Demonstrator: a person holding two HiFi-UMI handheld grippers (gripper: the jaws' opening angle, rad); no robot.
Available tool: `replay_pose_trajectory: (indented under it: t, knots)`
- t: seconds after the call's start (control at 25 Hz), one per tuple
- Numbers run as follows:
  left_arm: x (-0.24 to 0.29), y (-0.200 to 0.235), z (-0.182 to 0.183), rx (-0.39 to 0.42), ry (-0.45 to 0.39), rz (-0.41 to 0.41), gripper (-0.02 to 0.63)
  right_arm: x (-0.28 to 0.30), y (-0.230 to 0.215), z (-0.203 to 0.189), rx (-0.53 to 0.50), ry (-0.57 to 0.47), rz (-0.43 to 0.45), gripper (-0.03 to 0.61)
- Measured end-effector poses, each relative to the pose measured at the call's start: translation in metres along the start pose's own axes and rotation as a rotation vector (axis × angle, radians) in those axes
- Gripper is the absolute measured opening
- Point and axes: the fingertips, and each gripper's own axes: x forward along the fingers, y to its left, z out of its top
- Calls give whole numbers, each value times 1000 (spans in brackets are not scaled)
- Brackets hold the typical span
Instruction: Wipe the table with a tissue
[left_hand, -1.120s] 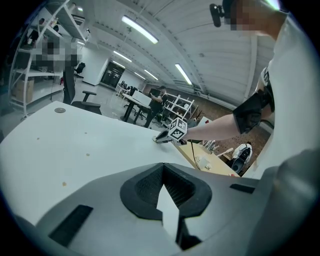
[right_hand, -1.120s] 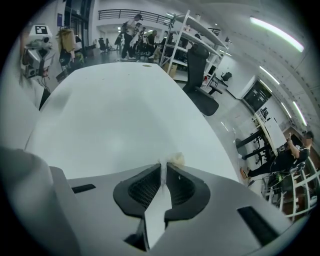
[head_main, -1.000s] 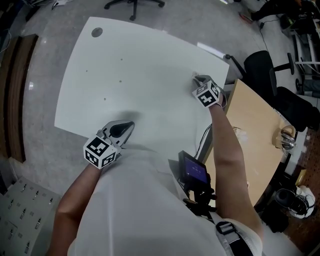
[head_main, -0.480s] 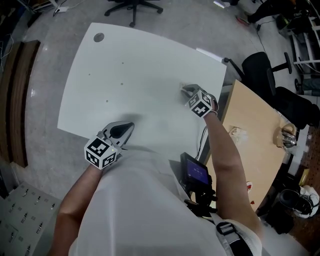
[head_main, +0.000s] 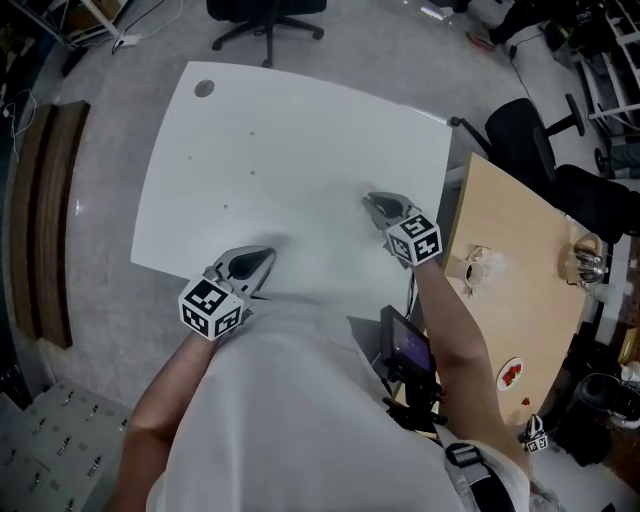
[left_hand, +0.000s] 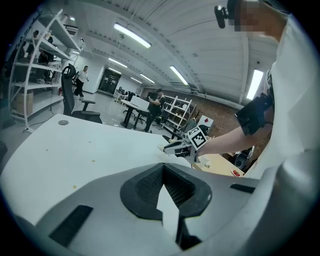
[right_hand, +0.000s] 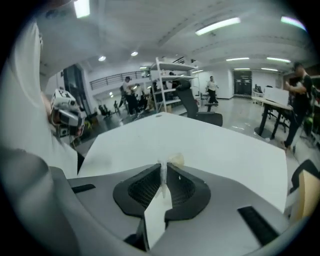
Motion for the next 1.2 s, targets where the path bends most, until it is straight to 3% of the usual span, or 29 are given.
replay_pose_trajectory:
  t: [0.12,0.24,0.32,0.68,1.2]
  knots:
    - [-5,4,-1,6,0,17,6,-14,10,-4,154,-87,-15,43]
    - [-6,8,-2,36,6,33,6,-21,31,-9,223,-143,-4,43]
    - [-5,9,-2,63,18,33,6,-23,47,-9,238,-169,7,44]
    - [-5,22,-7,46,36,-16,6,1,102,-3,292,-226,15,43]
    - [-49,81,-12,59,32,-68,6,52,163,16,250,-123,10,44]
